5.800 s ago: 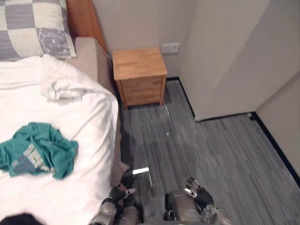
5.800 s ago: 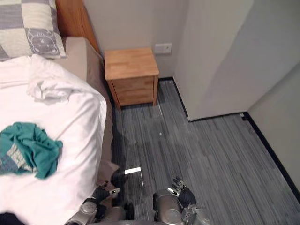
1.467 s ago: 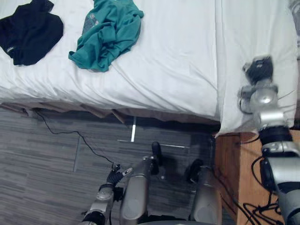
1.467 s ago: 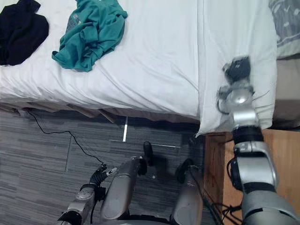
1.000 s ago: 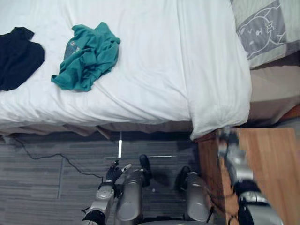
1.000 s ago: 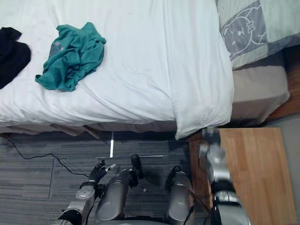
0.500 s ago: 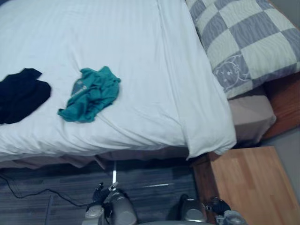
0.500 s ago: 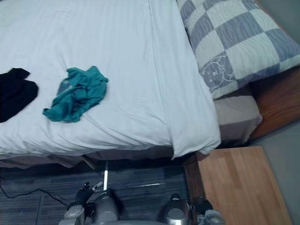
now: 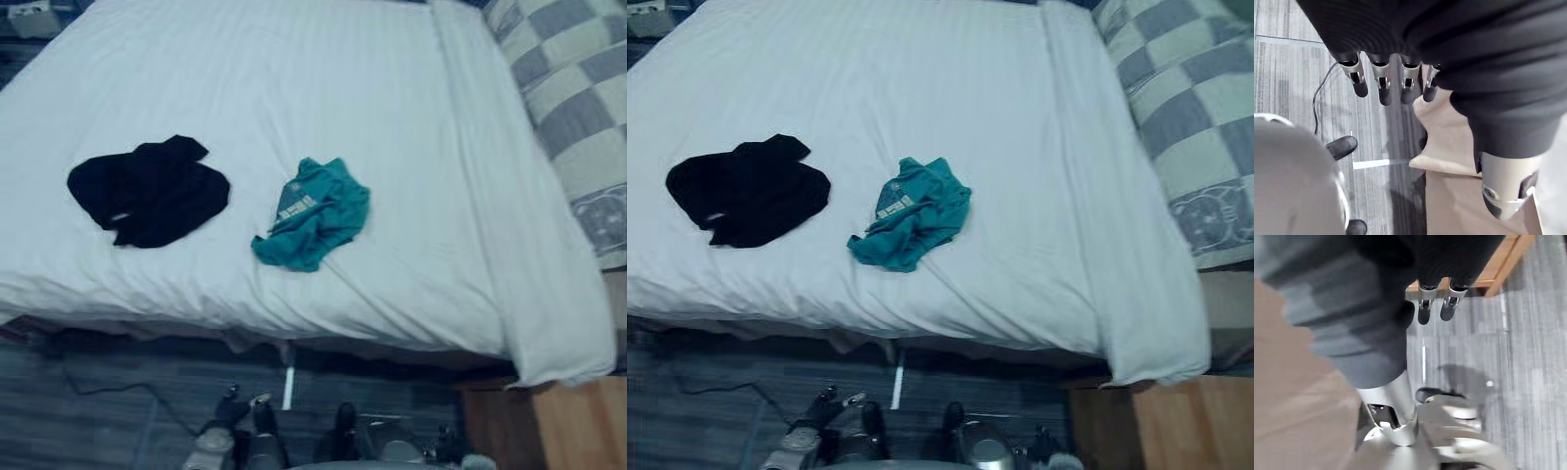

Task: Tidy the bed and pick cloth on bed and put in laundry

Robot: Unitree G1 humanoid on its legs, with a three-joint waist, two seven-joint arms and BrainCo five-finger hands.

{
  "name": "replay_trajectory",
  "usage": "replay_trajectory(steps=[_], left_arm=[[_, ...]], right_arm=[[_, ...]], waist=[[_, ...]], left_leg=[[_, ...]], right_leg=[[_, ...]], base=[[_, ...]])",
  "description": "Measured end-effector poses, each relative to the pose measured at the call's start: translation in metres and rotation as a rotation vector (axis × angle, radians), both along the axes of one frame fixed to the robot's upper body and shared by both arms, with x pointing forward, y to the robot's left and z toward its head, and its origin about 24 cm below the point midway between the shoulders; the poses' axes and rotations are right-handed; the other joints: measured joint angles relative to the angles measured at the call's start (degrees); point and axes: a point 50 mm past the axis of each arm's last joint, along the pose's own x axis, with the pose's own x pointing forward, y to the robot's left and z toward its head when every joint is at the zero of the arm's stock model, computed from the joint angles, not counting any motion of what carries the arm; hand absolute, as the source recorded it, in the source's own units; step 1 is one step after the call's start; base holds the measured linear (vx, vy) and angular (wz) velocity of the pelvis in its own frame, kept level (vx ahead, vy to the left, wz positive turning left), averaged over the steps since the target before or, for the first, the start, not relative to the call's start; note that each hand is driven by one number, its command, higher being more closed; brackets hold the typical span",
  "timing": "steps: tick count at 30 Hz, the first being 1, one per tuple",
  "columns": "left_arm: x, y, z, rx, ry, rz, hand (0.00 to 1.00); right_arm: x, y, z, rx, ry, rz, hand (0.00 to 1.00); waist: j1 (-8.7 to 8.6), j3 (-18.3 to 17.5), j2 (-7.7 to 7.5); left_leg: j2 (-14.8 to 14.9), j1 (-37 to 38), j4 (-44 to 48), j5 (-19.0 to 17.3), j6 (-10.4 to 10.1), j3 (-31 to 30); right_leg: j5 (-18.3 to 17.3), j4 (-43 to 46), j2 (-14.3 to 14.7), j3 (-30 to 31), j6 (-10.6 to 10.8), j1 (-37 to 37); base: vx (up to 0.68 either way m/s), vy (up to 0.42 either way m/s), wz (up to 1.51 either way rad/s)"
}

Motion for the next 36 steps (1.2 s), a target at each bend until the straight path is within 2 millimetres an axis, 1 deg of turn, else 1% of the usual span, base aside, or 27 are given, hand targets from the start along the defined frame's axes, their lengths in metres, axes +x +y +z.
replay_trajectory(steps=[3,4,5,7,8,9,10,11,12,13,15,16,18,19,20,21,22,23,24,25,26,27,28,30,31,32,36], left_arm=[[0.000,0.005,0.001,0.032,-0.012,-0.033,0.00],[0.003,0.005,0.003,0.026,-0.039,-0.024,0.00],[0.004,0.006,0.004,0.016,-0.053,-0.002,0.00],[0.006,-0.002,0.008,-0.045,-0.128,0.041,0.00],[0.005,-0.005,0.008,-0.048,-0.133,0.025,0.00],[0.001,-0.009,0.006,-0.059,-0.125,-0.003,0.00],[0.000,-0.010,0.005,-0.063,-0.122,-0.011,0.00],[0.000,-0.014,0.003,-0.080,-0.107,-0.029,0.00],[-0.001,-0.014,0.003,-0.083,-0.104,-0.032,0.00],[-0.004,-0.017,0.001,-0.096,-0.085,-0.057,0.00],[-0.005,-0.020,0.000,-0.110,-0.072,-0.081,0.00],[-0.003,-0.021,0.000,-0.110,-0.073,-0.099,0.00],[-0.003,-0.027,-0.001,-0.112,-0.066,-0.135,0.00],[-0.002,-0.034,-0.001,-0.123,-0.063,-0.164,0.00],[0.000,-0.036,-0.002,-0.118,-0.040,-0.194,0.00],[0.005,-0.032,-0.001,-0.099,-0.035,-0.210,0.00],[0.004,-0.024,-0.001,-0.072,-0.013,-0.206,0.00],[0.001,-0.014,-0.001,-0.041,0.002,-0.196,0.00],[0.000,-0.009,-0.001,-0.025,0.010,-0.190,0.00],[0.001,-0.005,-0.001,-0.013,0.017,-0.191,0.00],[0.003,-0.007,-0.001,-0.015,0.020,-0.198,0.00],[0.004,-0.011,-0.001,-0.022,0.020,-0.207,0.00],[0.005,-0.019,-0.001,-0.028,0.019,-0.234,0.00],[0.005,-0.028,-0.002,-0.028,0.026,-0.274,0.00],[0.003,-0.035,-0.004,-0.033,0.031,-0.294,0.00],[0.000,-0.038,-0.005,-0.037,0.033,-0.290,0.00],[-0.001,-0.034,-0.006,-0.007,0.052,-0.276,0.00]], right_arm=[[0.012,0.005,0.003,0.038,-0.058,-0.001,0.00],[0.012,0.017,0.001,0.076,-0.062,0.001,0.00],[0.012,0.019,0.001,0.079,-0.062,-0.006,0.00],[0.011,0.004,0.003,0.023,-0.044,0.008,0.00],[0.009,0.002,0.003,0.010,-0.042,-0.012,0.00],[0.012,0.003,0.004,0.021,-0.056,-0.038,0.00],[0.014,0.005,0.004,0.030,-0.068,-0.046,0.00],[0.019,0.008,0.005,0.039,-0.086,-0.049,0.00],[0.020,0.008,0.006,0.039,-0.088,-0.048,0.00],[0.024,0.010,0.006,0.041,-0.095,-0.042,0.00],[0.028,0.012,0.006,0.036,-0.083,-0.017,0.00],[0.030,0.012,0.006,0.038,-0.078,-0.010,0.00],[0.033,0.012,0.007,0.031,-0.078,0.023,0.00],[0.035,0.005,0.009,0.017,-0.086,0.040,0.00],[0.037,0.008,0.009,0.032,-0.097,0.048,0.00],[0.037,0.021,0.006,0.065,-0.098,0.061,0.00],[0.043,0.035,0.007,0.088,-0.104,0.147,0.00],[0.049,0.051,0.008,0.105,-0.119,0.261,0.00],[0.053,0.058,0.009,0.116,-0.132,0.307,0.00],[0.056,0.065,0.011,0.126,-0.149,0.358,0.00],[0.059,0.069,0.013,0.128,-0.166,0.374,0.00],[0.060,0.068,0.014,0.124,-0.174,0.380,0.00],[0.059,0.066,0.014,0.114,-0.174,0.394,0.00],[0.058,0.063,0.015,0.099,-0.181,0.408,0.00],[0.053,0.064,0.013,0.096,-0.168,0.421,0.00],[0.053,0.064,0.013,0.093,-0.165,0.427,0.00],[0.050,0.064,0.010,0.090,-0.133,0.405,0.00]], waist=[[0.13,-0.33,0.90],[0.27,-0.57,-0.02],[0.34,-0.20,0.55],[0.96,0.42,3.75],[1.22,-0.12,4.56],[1.63,-0.77,5.27],[1.40,-0.78,5.27],[1.24,-0.99,4.91],[1.21,-1.10,4.80],[0.83,-1.50,4.16],[0.10,-1.97,3.03],[-0.10,-2.04,2.70],[0.03,-2.25,3.11],[-0.03,-2.53,4.57],[-0.16,-2.38,3.70],[0.76,-2.32,1.33],[1.85,-2.56,1.26],[2.52,-2.60,1.30],[2.54,-2.63,1.26],[2.47,-2.65,1.22],[2.16,-2.64,1.25],[1.43,-2.60,1.85],[-0.03,-2.96,1.79],[-1.23,-3.31,3.00],[-1.24,-3.59,3.40],[-0.42,-3.78,3.72],[0.22,-4.12,3.02]], left_leg=[[-0.67,-0.28,2.62,0.09,0.08,0.41],[-0.71,-3.33,9.62,-0.91,0.32,1.11],[0.39,-6.32,17.70,-2.37,1.50,1.85],[9.59,-15.33,45.04,-4.69,3.89,4.95],[11.37,-15.29,47.64,-5.15,4.46,5.55],[12.16,-13.42,43.13,-5.14,4.52,7.12],[11.86,-12.38,39.64,-5.16,4.52,7.12],[9.78,-9.12,28.59,-5.16,4.46,5.65],[9.59,-8.75,27.16,-5.14,4.43,5.30],[9.26,-7.48,19.33,-4.90,4.06,2.44],[11.03,-7.12,14.13,-3.92,2.71,-3.05],[12.54,-6.79,12.54,-3.14,2.10,-6.22],[13.69,-3.00,9.18,-1.72,0.12,-9.65],[13.56,-0.06,10.16,-1.18,-2.14,-9.03],[12.48,1.10,12.19,-6.92,-10.30,-6.86],[10.04,1.51,14.08,-7.77,-9.66,-4.45],[10.11,2.58,14.77,-9.00,-8.64,-0.49],[10.28,4.30,14.35,-9.34,-7.99,3.38],[10.17,5.06,13.77,-9.43,-7.64,4.76],[9.86,5.60,12.66,-9.36,-6.91,5.97],[8.63,5.27,11.12,-8.67,-5.66,6.32],[7.99,4.73,9.98,-8.09,-4.78,5.62],[6.59,4.60,7.87,-6.90,-3.31,3.72],[4.37,4.72,3.07,-3.98,-2.56,1.05],[3.95,4.71,1.60,-3.09,-2.28,0.11],[3.86,4.52,0.68,-2.46,-1.83,-0.25],[3.73,4.53,0.42,-2.33,-1.83,-0.71]], right_leg=[[-0.31,-0.37,-0.70,-0.39,-0.48,2.12],[-1.72,-1.76,-2.70,-1.30,-0.71,3.93],[-2.05,-2.19,-3.16,-2.44,-0.70,5.49],[-4.04,-1.90,-2.28,-3.88,-1.24,10.92],[-3.91,-1.90,-2.22,-3.27,-0.40,12.14],[-3.97,-1.89,-3.13,-1.48,0.44,12.79],[-3.86,-1.88,-3.75,-0.63,0.78,12.71],[-3.25,-1.83,-5.35,1.71,1.87,11.19],[-3.15,-1.80,-5.61,2.22,2.04,10.86],[-2.80,-1.16,-6.67,4.52,2.94,8.90],[-2.46,-0.06,-8.13,7.39,4.31,5.42],[-2.31,0.01,-9.05,9.06,6.00,4.22],[-2.57,0.35,-10.23,11.86,9.44,3.74],[-2.77,1.03,-10.89,13.56,11.96,3.59],[-2.06,2.20,-13.31,13.90,13.84,2.83],[-0.58,3.75,-16.19,13.14,13.19,1.19],[3.55,4.67,-17.13,9.12,8.48,-0.92],[5.92,6.12,-17.07,2.14,4.00,-2.51],[5.83,7.07,-16.11,-1.23,4.25,-3.09],[4.73,6.94,-13.23,-3.41,5.89,-2.90],[1.15,5.79,-9.48,-4.07,7.16,-1.99],[-0.70,4.89,-7.51,-1.98,6.02,-1.65],[-1.07,3.84,-5.73,1.20,6.42,-1.45],[-0.50,0.89,-4.52,4.21,4.77,-0.72],[0.07,-0.46,-4.41,4.13,4.41,-0.01],[0.96,-1.78,-4.33,3.60,4.46,0.26],[1.78,-2.92,-4.30,3.24,4.95,1.11]], base=[[0.07,0.060,0.40],[0.00,0.028,0.64],[-0.04,0.005,0.75],[-0.09,0.035,0.20],[0.01,0.139,-0.64],[0.08,0.143,-0.72],[0.11,0.197,-1.01],[0.08,0.162,-0.61],[0.12,0.244,-0.74],[0.16,0.288,-0.48],[0.16,0.341,-0.47],[0.12,0.452,-0.49],[0.12,0.537,-0.65],[0.11,0.641,-0.75],[0.04,0.744,-0.88],[-0.04,0.668,-1.03],[-0.09,0.556,-1.45],[-0.06,0.402,-1.44],[-0.07,0.323,-1.18],[-0.08,0.228,-0.63],[-0.11,0.189,-0.24],[-0.13,0.116,0.37],[-0.09,0.067,0.65],[-0.07,0.054,0.81],[-0.03,0.036,0.59],[0.01,0.018,0.24],[0.03,0.009,0.07]])
